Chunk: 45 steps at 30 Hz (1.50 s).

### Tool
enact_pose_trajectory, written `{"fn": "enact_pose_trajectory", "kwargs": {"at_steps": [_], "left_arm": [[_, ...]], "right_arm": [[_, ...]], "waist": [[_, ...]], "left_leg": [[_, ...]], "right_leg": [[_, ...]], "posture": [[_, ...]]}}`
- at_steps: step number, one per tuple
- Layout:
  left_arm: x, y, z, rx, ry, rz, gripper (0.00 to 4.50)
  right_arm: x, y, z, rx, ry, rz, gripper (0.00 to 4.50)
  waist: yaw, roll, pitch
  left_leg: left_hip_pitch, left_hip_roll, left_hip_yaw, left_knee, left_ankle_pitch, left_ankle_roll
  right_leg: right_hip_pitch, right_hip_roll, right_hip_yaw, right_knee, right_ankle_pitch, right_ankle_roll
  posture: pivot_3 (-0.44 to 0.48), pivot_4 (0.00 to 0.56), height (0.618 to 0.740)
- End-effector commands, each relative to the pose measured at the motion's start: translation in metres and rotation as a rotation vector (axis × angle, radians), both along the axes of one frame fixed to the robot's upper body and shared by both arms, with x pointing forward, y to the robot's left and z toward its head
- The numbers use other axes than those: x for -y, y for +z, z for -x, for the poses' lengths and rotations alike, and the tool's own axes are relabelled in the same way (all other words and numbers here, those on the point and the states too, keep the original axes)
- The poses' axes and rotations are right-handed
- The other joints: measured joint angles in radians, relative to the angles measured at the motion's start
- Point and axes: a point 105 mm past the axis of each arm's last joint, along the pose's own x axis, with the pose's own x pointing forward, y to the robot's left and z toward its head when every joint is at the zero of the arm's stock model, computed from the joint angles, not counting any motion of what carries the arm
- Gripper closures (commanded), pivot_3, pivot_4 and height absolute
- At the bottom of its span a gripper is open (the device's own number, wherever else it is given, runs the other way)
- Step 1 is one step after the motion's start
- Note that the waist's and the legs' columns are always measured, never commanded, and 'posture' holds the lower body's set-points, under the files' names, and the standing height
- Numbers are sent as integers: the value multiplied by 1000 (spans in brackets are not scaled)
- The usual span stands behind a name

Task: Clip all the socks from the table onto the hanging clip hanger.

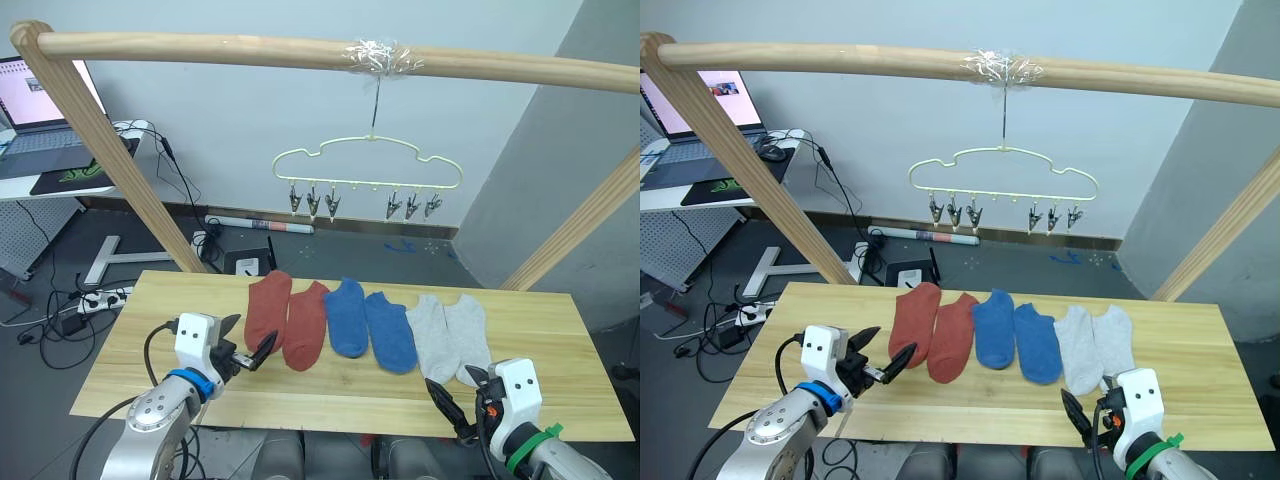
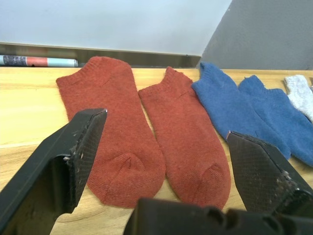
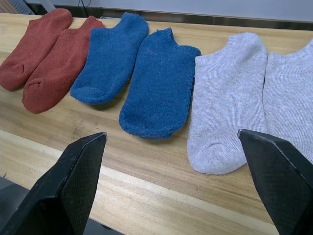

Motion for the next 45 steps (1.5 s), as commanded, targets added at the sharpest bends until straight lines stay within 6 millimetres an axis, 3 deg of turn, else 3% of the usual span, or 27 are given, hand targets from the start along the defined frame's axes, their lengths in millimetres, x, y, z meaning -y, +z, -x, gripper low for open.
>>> {"fn": "enact_pose_trajectory", "kwargs": {"at_steps": [1, 10, 17, 22, 23, 27, 36, 41, 45], "left_arm": [[1, 10, -4, 44, -13, 6, 27], [-1, 13, -8, 51, 7, 29, 27], [5, 36, -30, 116, 34, 78, 27], [14, 54, -46, 188, 46, 80, 1194], [15, 57, -49, 199, 47, 75, 1454], [24, 68, -63, 242, 40, 57, 1454], [35, 91, -109, 316, 145, 41, 1454], [44, 101, -127, 330, 149, 76, 1454], [51, 107, -138, 351, 139, 83, 1454]], "right_arm": [[-1, 11, -3, 47, 8, -3, 0], [-2, 10, -2, 48, 11, -1, 0], [-1, 11, -4, 51, 21, 2, 0], [0, 20, -11, 85, 41, 14, 0], [0, 25, -14, 103, 47, 15, 0], [2, 50, -31, 180, 84, 26, 0], [-3, 138, -67, 365, 286, 82, 0], [-13, 173, -76, 437, 352, 130, 0], [-29, 188, -76, 480, 403, 138, 0]], "waist": [[0, 0, 0], [0, 0, 0], [1, 0, 0], [1, 0, 0], [0, 0, 0], [0, 0, 0], [-1, -1, 1], [-1, -3, 2], [-1, -4, 3]], "left_leg": [[0, 0, 0, 0, 0, 0], [3, 0, 0, 0, 0, 0], [8, 0, 0, 0, 0, 0], [9, 0, 0, 0, 0, 0], [9, 0, 0, 0, 0, 0], [10, 0, 0, 0, 0, 0], [11, -1, 1, 1, 0, 0], [11, -2, 1, 0, 0, 1], [10, -2, 0, 0, 0, 1]], "right_leg": [[0, 0, 0, 0, 0, 0], [3, 0, 0, 0, 0, 0], [8, 0, 0, 0, -2, 2], [10, 0, 0, 0, -2, 4], [10, 0, 0, 0, -2, 4], [10, 0, 1, 0, -2, 5], [12, 1, 2, 0, 2, 3], [12, 1, 2, -1, 2, 3], [11, 1, 1, -1, 2, 3]], "posture": [[120, 154, 740], [124, 151, 740], [125, 147, 740], [126, 146, 740], [121, 144, 740], [117, 146, 740], [92, 157, 740], [80, 167, 740], [70, 172, 740]]}}
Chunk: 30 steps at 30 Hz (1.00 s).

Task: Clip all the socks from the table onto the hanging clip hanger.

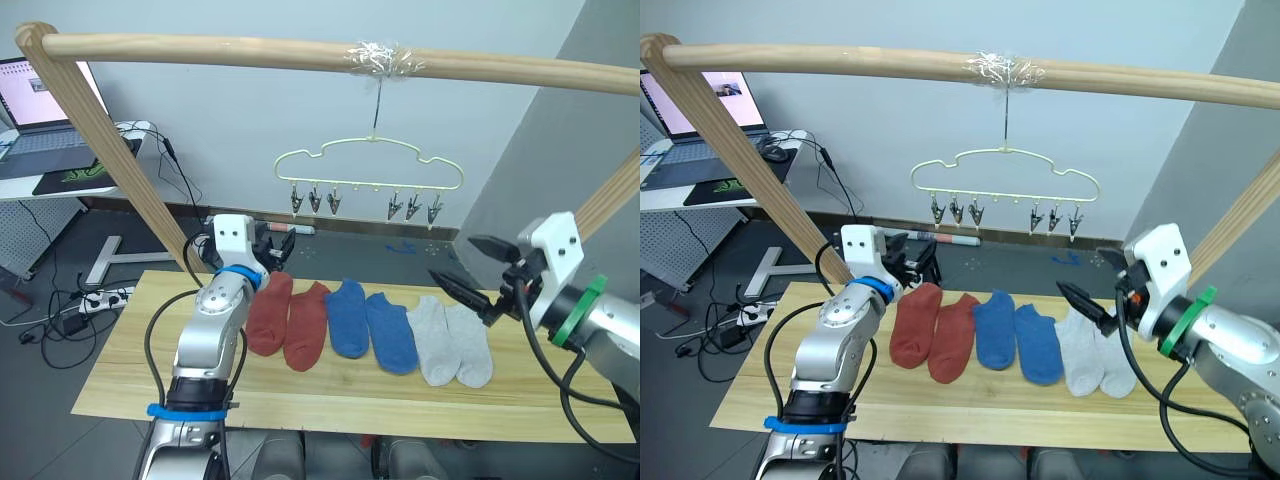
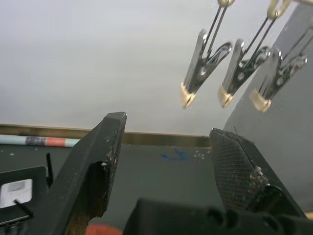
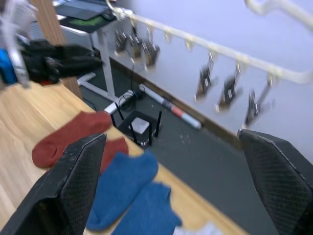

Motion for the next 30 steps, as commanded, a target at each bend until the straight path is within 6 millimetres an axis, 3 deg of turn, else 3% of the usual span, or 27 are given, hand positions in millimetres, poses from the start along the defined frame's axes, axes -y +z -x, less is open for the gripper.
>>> {"fn": "enact_pose_trajectory", "kwargs": {"at_steps": [1, 9, 23, 30], "left_arm": [[4, 14, -5, 67, -5, -8, 1454], [18, 19, -22, 97, -13, 9, 1454], [26, 50, -39, 174, 16, 59, 1454], [24, 52, -40, 181, 21, 51, 1454]], "right_arm": [[-12, 10, 6, 34, 41, 20, 0], [-25, 24, 8, 81, 66, 45, 0], [-27, 19, 13, 51, 45, 37, 0], [-28, 18, 14, 51, 40, 30, 0]], "waist": [[-1, 0, 0], [-2, 0, 2], [-10, -1, 20], [-16, -1, 26]], "left_leg": [[0, 0, 0, 0, 0, 0], [-3, 0, 0, 0, 0, 0], [-6, 0, -2, 0, 0, 0], [-8, 0, -3, 0, 0, 0]], "right_leg": [[0, 0, 0, 0, 0, 0], [-2, 0, 0, 0, 0, 0], [-4, 0, -2, -1, 0, 0], [-5, 0, -3, -1, 0, 0]], "posture": [[66, 173, 740], [28, 192, 740], [12, 206, 740], [11, 204, 740]]}}
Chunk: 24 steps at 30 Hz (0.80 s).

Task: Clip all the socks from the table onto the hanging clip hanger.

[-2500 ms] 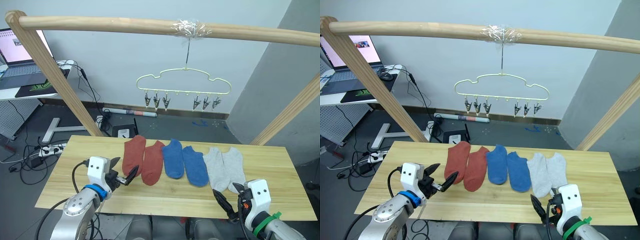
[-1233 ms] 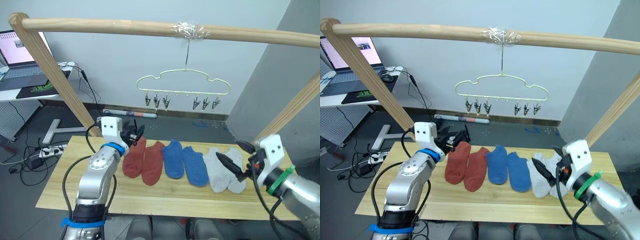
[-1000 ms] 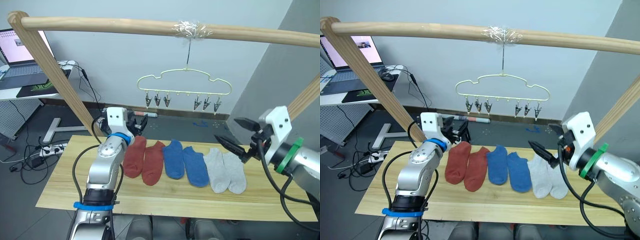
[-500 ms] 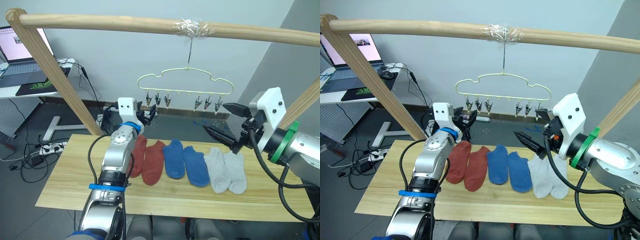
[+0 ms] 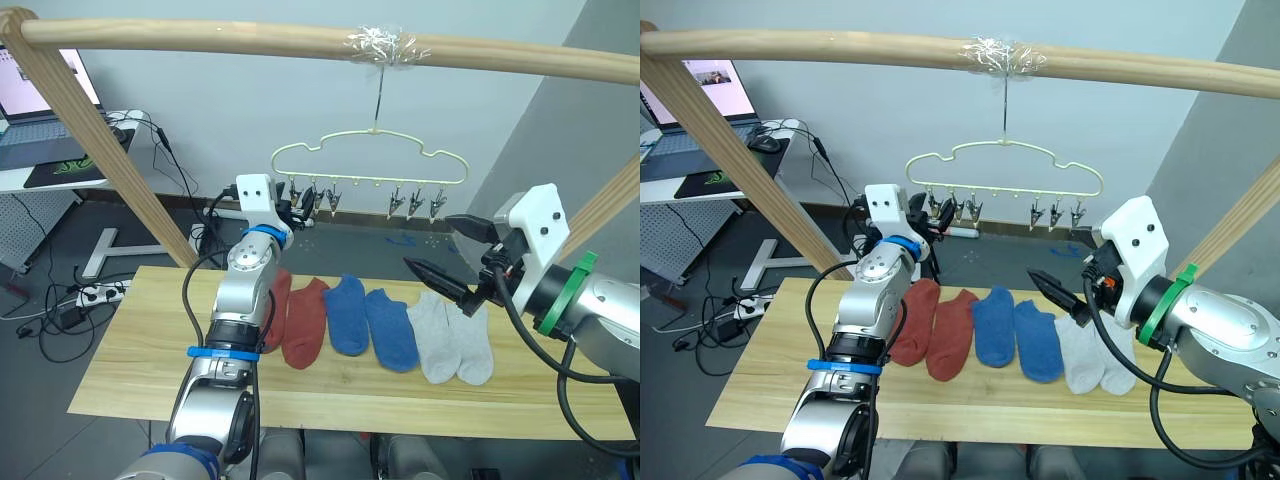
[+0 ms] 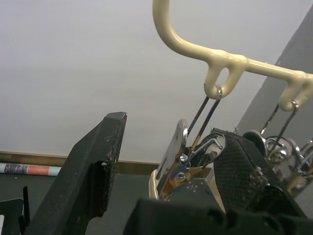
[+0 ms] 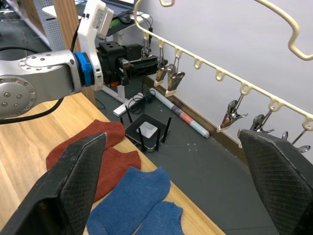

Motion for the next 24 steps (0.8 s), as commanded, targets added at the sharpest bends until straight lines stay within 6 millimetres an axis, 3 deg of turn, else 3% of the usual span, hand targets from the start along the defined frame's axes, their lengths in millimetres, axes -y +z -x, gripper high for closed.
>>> {"fn": "enact_pose_trajectory", "kwargs": {"at_steps": [1, 5, 7, 16, 24], "left_arm": [[0, 19, 0, 67, 1, -2, 1454], [-1, 21, -1, 79, 4, 8, 1454], [0, 22, -1, 83, 3, 9, 1797], [1, 20, -1, 84, -2, 13, 4168], [-1, 25, 1, 75, -25, 40, 4188]], "right_arm": [[-4, 7, 5, 44, 15, -9, 0], [-4, 7, 5, 41, 14, -13, 0], [-4, 7, 5, 40, 14, -14, 0], [-5, 5, 7, 33, 14, -22, 0], [3, -3, 1, -11, -29, -22, 0]], "waist": [[-1, 0, 0], [-2, 0, 0], [-2, 0, 1], [-4, 0, 2], [-8, 0, 2]], "left_leg": [[0, 0, 0, 0, 0, 0], [-3, 0, -1, 0, 0, 0], [-4, 0, -1, 0, 0, 0], [-5, 0, -1, 0, 0, 0], [-5, 0, -1, 0, 0, 0]], "right_leg": [[0, 0, 0, 0, 0, 0], [-3, 0, -1, 0, 0, 0], [-4, 0, -1, 0, 0, 0], [-5, 0, -1, 0, 0, 0], [-5, 0, -1, 0, 0, 0]], "posture": [[11, 204, 740], [12, 206, 740], [12, 206, 740], [8, 210, 740], [17, 208, 740]]}}
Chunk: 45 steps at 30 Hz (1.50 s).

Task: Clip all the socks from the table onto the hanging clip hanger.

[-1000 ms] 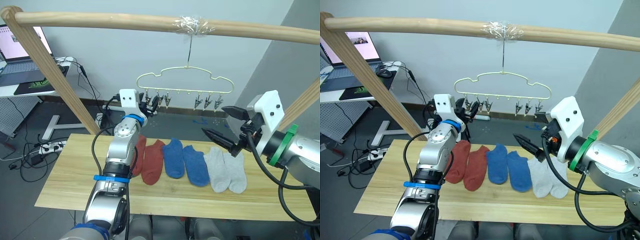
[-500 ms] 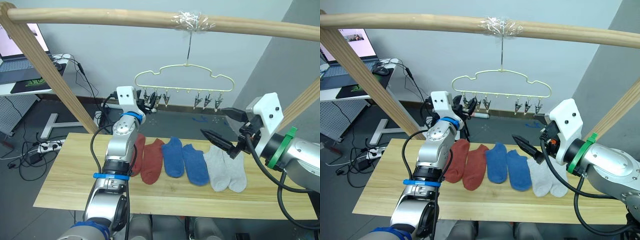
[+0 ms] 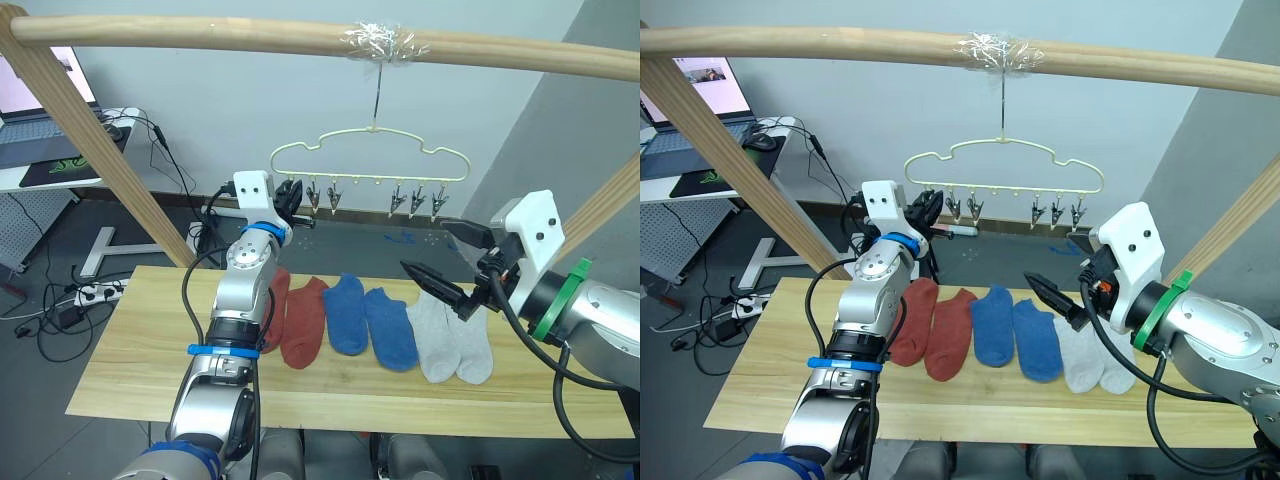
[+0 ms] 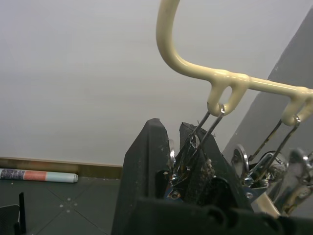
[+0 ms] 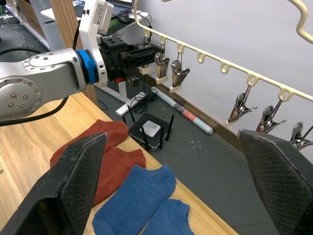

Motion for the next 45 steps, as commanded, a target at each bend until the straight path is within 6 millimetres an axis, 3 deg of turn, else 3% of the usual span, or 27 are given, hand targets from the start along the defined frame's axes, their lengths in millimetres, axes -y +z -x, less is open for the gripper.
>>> {"fn": "enact_pose_trajectory", "kwargs": {"at_steps": [1, 7, 9, 15, 25, 31, 45], "left_arm": [[0, 25, 3, 53, -38, 55, 4188], [0, 38, 14, 15, -147, 189, 4188], [-2, 42, 17, -5, -178, 231, 4188], [-5, 48, 20, -39, -210, 259, 4188], [-9, 40, 22, -94, -181, 239, 4188], [-11, 37, 21, -119, -168, 247, 4188], [-7, 40, 22, -118, -176, 223, 4188]], "right_arm": [[8, -2, -4, -8, -37, 19, 0], [41, -34, -27, -138, -190, 70, 0], [59, -53, -37, -201, -276, 107, 0], [84, -96, -51, -316, -360, 246, 0], [119, -145, -79, -447, -503, 336, 0], [133, -170, -89, -535, -574, 355, 0], [131, -216, -109, -585, -569, 416, 0]], "waist": [[-1, 0, 0], [-2, 0, 0], [-3, 0, 0], [-3, 0, 0], [-3, 0, 0], [-2, 1, 1], [-2, 3, 5]], "left_leg": [[0, 0, 0, 0, 0, 0], [0, 0, 0, 0, 0, 0], [0, 0, 0, 0, 0, 0], [0, 0, 0, 0, 0, 0], [0, 0, 0, 0, 0, 0], [-1, 0, 0, 0, 0, 0], [-1, 0, 0, 0, 0, 0]], "right_leg": [[0, 0, 0, 0, 0, 0], [0, 0, 0, 0, 0, 0], [0, 0, 0, 0, 0, 0], [-1, 0, 0, 0, 0, 0], [-1, 0, 0, 0, 0, 0], [-1, 0, 0, 0, 0, 0], [-2, 0, 0, 1, 0, 0]], "posture": [[21, 207, 740], [32, 197, 740], [38, 194, 740], [39, 193, 740], [56, 197, 740], [67, 203, 740], [85, 212, 740]]}}
